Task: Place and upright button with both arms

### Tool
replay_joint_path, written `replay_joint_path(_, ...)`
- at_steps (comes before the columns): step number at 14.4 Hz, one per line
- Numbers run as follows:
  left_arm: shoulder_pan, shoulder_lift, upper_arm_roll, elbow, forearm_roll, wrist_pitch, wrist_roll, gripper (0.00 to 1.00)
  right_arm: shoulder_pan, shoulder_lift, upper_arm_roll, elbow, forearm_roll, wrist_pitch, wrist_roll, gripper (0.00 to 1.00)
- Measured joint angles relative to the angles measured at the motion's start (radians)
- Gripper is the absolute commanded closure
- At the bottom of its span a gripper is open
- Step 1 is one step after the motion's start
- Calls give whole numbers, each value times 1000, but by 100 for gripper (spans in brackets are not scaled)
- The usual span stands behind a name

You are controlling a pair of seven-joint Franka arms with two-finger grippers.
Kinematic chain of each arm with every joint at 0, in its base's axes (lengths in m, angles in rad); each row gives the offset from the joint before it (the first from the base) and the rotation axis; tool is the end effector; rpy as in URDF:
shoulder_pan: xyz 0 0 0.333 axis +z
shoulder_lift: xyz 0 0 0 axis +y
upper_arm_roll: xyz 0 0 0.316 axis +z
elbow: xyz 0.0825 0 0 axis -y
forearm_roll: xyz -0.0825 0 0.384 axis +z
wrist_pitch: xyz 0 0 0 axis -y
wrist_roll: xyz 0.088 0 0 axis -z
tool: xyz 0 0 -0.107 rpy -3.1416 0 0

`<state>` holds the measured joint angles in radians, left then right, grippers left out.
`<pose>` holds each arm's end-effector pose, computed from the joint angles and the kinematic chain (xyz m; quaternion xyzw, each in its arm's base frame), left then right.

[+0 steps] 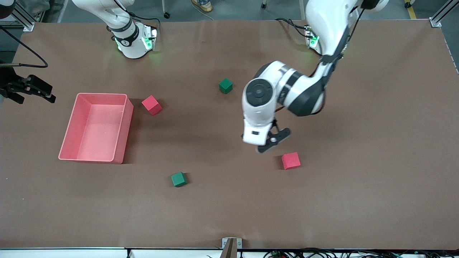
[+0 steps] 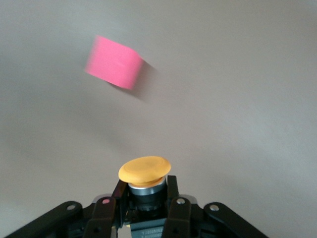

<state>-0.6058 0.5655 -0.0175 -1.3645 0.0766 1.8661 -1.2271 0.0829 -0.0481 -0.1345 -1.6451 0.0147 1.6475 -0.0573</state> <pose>0.5801 -0.4068 0.3856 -0.9571 -0.2864 -0.0060 0.0444 0.5459 -0.0285 0.6224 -0.9996 -0.0025 -0.0256 0.0092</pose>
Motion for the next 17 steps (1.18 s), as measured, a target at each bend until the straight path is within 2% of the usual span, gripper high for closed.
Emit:
replay_joint_path(4,122,-218,0,-234,0,-6,118,100,-3,0,-2,-1,0,-1,-8,0)
replay_joint_path(7,200,-309,1,-341,0,-23,156,100,-15,0,-3,-1,0,-1,-12,0)
replay_joint_path(10,271,-324,2,-381,14,-42,161,100,-16,0,-3,-2,0,-1,-13,0)
replay_joint_path(14,336,-321,4,-454,149,-29,156,100,-17,0,-3,-3,0,-10,-13,0)
replay_joint_path(17,387,-317,5,-511,246,40,136,100,-35,0,-4,-4,0,-15,-13,0)
